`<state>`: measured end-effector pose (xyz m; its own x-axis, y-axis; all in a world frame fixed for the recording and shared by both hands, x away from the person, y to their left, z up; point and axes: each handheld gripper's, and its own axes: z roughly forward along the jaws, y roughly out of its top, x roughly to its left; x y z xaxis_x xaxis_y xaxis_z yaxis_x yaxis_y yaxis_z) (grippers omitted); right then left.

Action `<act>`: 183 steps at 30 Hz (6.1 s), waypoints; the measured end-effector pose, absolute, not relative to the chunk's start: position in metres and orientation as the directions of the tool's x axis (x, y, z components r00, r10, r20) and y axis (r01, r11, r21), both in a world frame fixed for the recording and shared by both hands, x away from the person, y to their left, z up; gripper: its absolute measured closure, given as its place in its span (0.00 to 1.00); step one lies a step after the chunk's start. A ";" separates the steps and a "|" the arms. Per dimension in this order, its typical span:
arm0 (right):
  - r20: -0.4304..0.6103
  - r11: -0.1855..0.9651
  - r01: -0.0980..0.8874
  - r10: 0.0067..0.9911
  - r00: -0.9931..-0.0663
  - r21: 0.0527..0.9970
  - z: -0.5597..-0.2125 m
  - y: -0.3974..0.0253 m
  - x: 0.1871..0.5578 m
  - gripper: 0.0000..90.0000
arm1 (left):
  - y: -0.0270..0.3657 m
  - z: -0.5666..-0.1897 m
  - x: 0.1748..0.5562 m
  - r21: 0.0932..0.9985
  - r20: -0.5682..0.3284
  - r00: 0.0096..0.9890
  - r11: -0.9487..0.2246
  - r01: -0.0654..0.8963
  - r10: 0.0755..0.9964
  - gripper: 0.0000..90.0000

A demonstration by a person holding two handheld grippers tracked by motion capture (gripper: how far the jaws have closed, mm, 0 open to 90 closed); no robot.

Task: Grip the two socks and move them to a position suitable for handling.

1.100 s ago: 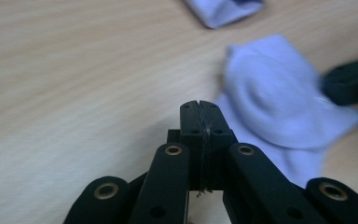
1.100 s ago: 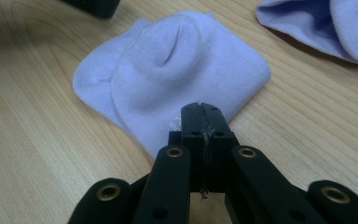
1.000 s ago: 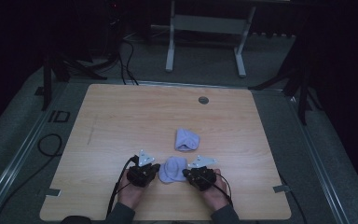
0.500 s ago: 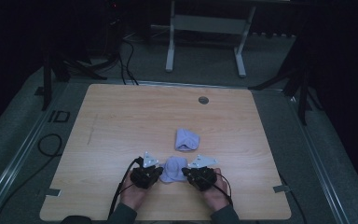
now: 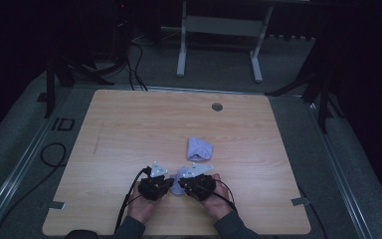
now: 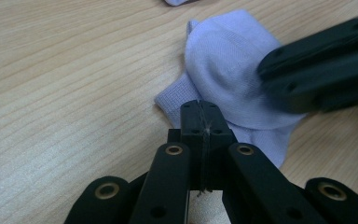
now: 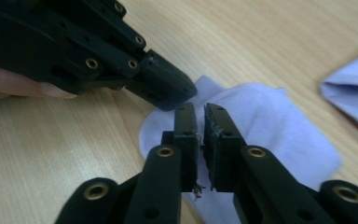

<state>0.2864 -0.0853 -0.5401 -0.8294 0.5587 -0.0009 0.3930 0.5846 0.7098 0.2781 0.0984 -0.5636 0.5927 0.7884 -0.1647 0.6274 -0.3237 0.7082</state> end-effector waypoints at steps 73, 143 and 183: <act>-0.043 0.451 0.534 0.791 -0.611 0.715 -0.515 -0.178 0.355 0.88 | 0.121 -0.554 0.286 0.750 -0.158 0.611 -0.308 0.586 0.776 0.80; 0.030 0.455 0.540 0.745 -0.667 0.708 -0.479 -0.123 0.409 0.99 | 0.132 -0.554 0.295 0.740 -0.117 0.556 -0.302 0.601 0.823 0.77; 0.028 0.515 0.507 0.682 -0.731 0.692 -0.492 -0.090 0.404 0.89 | 0.131 -0.553 0.294 0.751 -0.083 0.541 -0.305 0.586 0.837 0.77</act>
<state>0.4042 -0.0905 -0.4921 -0.7307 0.6822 0.0275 0.5066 0.5147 0.6917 0.2935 0.1314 -0.5525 0.5414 0.8367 -0.0827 0.5860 -0.3049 0.7508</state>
